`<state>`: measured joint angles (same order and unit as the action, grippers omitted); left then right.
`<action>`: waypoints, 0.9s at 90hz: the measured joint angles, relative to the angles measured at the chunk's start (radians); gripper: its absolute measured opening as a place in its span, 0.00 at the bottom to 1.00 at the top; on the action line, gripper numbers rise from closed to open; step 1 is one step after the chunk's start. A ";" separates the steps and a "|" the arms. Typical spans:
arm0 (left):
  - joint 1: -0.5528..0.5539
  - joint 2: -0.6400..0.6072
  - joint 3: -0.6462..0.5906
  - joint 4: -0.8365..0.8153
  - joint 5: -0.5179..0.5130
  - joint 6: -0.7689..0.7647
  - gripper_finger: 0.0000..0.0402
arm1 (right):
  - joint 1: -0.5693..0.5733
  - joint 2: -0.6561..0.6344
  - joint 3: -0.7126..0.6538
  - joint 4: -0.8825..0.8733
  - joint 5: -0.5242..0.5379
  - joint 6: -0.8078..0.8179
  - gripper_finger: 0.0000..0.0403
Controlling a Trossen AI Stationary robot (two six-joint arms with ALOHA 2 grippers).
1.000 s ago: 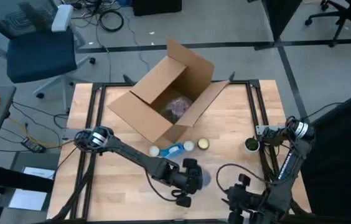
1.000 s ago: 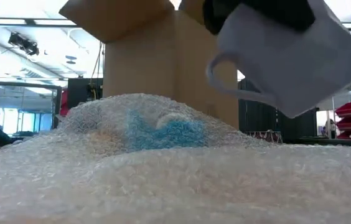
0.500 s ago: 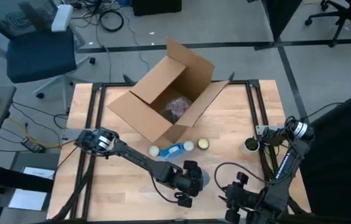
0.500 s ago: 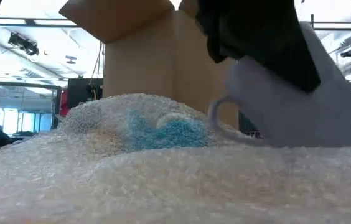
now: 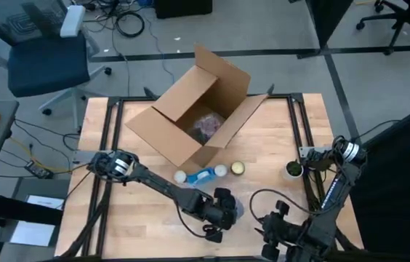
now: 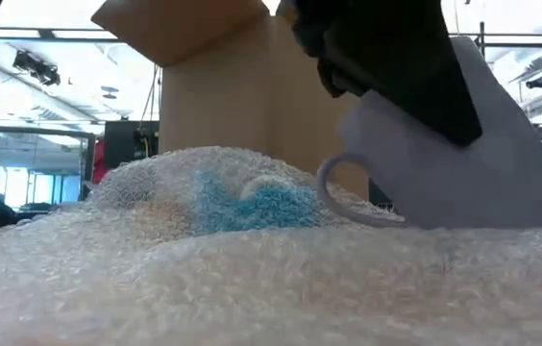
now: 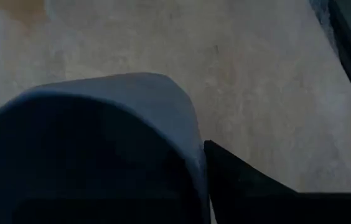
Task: Wrap mug
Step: Wrap the purple mug with the bubble wrap
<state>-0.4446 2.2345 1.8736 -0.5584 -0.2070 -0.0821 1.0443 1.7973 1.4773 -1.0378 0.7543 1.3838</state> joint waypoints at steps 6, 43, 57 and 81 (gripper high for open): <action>-0.001 0.000 0.000 -0.003 -0.010 0.008 0.10 | 0.000 0.000 0.000 0.000 0.002 0.000 0.32; -0.013 -0.001 0.039 -0.023 -0.037 0.053 0.21 | -0.001 0.000 -0.001 -0.001 0.017 0.000 0.32; -0.014 -0.001 0.048 -0.020 -0.037 0.059 0.21 | -0.001 0.000 -0.001 -0.002 0.017 0.000 0.32; -0.015 -0.002 0.064 -0.043 -0.036 0.055 0.21 | -0.001 0.000 -0.001 -0.003 0.040 -0.004 0.32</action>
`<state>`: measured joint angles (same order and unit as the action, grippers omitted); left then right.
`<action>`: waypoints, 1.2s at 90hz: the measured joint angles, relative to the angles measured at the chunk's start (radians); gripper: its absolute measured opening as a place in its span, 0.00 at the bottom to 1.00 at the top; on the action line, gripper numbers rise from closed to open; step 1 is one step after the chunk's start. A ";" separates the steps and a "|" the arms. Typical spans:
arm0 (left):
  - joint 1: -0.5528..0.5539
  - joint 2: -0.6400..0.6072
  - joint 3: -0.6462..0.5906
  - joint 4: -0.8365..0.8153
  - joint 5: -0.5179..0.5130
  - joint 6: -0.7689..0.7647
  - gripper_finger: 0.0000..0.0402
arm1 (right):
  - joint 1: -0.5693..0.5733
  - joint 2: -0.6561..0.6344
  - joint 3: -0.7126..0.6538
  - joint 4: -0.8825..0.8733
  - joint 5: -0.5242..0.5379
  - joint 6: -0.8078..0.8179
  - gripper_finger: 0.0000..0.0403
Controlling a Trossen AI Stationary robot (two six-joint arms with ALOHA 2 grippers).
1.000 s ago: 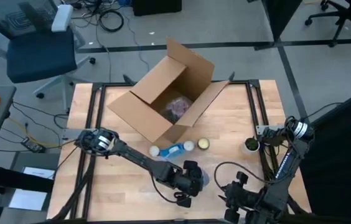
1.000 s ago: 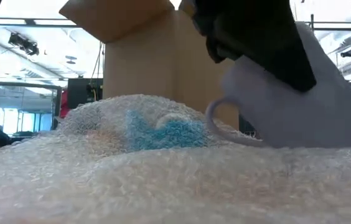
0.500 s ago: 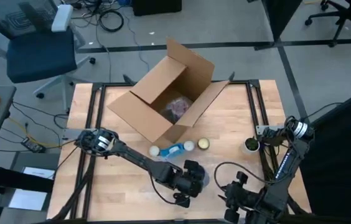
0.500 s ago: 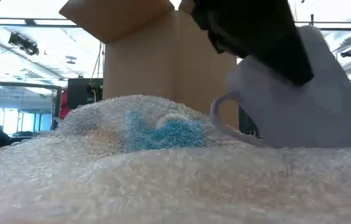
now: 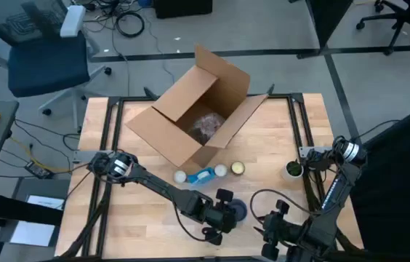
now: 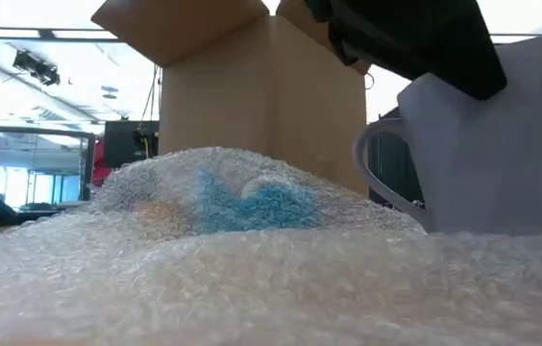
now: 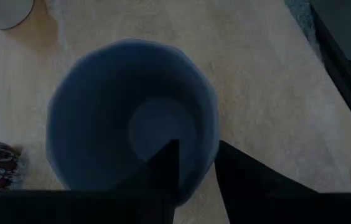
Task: Wrap mug
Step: Wrap the purple mug with the bubble wrap
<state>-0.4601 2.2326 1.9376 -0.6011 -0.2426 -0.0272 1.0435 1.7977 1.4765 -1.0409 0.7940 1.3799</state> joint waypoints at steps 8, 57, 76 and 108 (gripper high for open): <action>-0.007 0.000 0.071 -0.078 0.001 -0.001 0.21 | 0.000 0.000 0.000 0.000 0.000 -0.001 0.32; -0.156 -0.051 0.346 -0.943 -0.173 -0.314 0.20 | 0.000 0.001 -0.091 0.088 -0.055 0.016 0.32; -0.137 -0.192 0.134 -0.957 -0.224 -0.404 0.20 | -0.014 0.001 -0.109 0.057 -0.211 0.089 0.32; -0.092 -0.437 -0.393 -0.594 -0.235 -0.517 0.20 | -0.042 0.000 -0.110 -0.418 -0.803 0.343 0.32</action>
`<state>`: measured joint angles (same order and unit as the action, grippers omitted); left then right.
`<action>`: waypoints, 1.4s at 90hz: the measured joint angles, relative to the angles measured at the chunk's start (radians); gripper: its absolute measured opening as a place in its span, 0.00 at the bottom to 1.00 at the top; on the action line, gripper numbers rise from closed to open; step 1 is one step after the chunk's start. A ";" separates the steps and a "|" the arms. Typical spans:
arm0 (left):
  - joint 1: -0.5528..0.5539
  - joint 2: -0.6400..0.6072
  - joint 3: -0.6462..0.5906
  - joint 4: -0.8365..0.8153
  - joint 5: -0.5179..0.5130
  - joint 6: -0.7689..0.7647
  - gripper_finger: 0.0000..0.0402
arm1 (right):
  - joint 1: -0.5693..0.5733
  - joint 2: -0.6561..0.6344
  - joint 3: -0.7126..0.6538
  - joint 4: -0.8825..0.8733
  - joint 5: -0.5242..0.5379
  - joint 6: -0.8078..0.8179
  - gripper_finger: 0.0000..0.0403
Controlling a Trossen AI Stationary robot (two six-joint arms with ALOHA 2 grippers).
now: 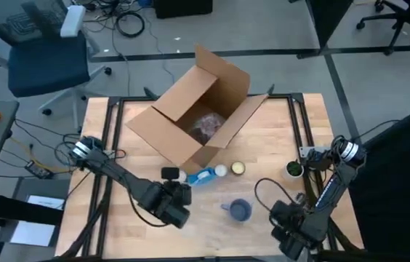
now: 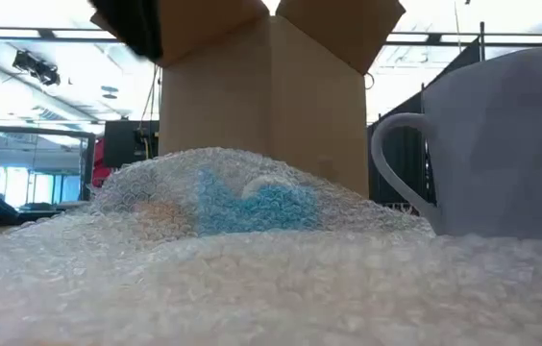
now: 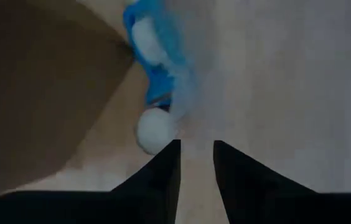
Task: Wrap mug
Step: Wrap the purple mug with the bubble wrap
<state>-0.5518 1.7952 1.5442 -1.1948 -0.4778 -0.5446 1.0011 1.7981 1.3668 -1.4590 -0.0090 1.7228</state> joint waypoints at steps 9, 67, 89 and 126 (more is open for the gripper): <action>0.006 -0.003 -0.110 0.068 -0.037 -0.067 0.20 | -0.002 -0.001 -0.001 -0.119 -0.125 0.003 0.32; -0.101 0.007 -0.438 0.380 0.306 -0.276 0.20 | -0.037 -0.037 -0.183 0.008 -0.141 -0.077 0.31; -0.231 0.014 -0.438 0.454 0.326 -0.444 0.20 | -0.035 -0.037 -0.183 0.057 -0.100 -0.077 0.31; -0.221 0.014 -0.331 0.606 -0.155 -0.197 0.20 | -0.041 -0.037 -0.183 0.073 -0.085 -0.035 0.31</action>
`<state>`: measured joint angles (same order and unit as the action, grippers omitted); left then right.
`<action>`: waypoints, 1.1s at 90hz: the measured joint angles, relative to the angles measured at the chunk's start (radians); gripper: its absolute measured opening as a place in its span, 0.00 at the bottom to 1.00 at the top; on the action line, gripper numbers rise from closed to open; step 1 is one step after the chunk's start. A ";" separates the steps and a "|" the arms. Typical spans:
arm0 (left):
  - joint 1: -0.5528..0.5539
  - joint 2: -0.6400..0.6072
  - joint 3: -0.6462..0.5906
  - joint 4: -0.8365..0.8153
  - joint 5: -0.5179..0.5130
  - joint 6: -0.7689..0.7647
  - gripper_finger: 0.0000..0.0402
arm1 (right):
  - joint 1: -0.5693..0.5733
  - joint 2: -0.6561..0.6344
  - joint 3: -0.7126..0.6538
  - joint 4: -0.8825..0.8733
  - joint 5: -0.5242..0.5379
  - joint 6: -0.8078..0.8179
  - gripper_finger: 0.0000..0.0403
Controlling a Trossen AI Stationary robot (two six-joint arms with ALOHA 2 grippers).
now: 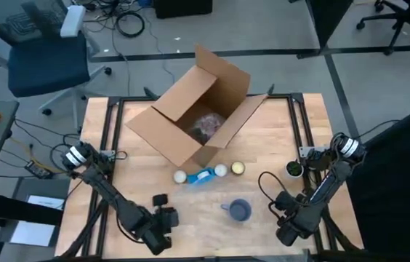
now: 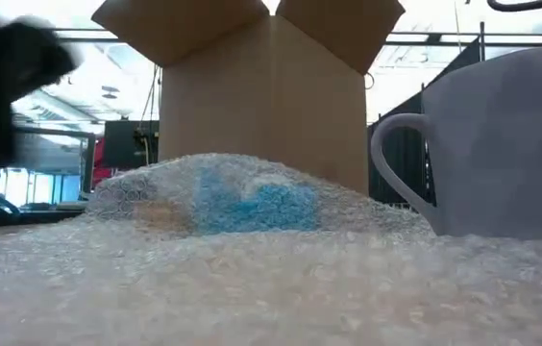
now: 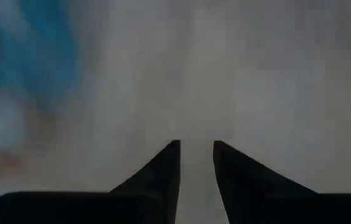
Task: Wrap mug
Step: Wrap the purple mug with the bubble wrap
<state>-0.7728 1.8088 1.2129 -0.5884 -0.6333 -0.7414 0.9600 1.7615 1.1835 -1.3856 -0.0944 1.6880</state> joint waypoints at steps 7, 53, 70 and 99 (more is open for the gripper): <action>0.050 -0.001 -0.014 0.048 -0.051 0.087 0.20 | 0.000 0.000 0.000 0.000 -0.001 0.013 0.31; 0.202 0.059 -0.112 0.026 0.292 0.103 0.20 | 0.028 0.000 0.000 0.069 -0.015 0.038 0.31; 0.151 0.056 -0.113 -0.125 0.321 -0.058 0.20 | 0.028 0.000 0.000 0.098 0.028 0.039 0.31; 0.030 0.047 -0.113 -0.279 0.436 -0.210 0.20 | 0.002 0.000 -0.006 0.150 0.301 -0.123 0.31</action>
<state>-0.7426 1.8560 1.1000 -0.8674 -0.1976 -0.9513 0.9618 1.7618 1.1772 -1.2351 0.2069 1.5653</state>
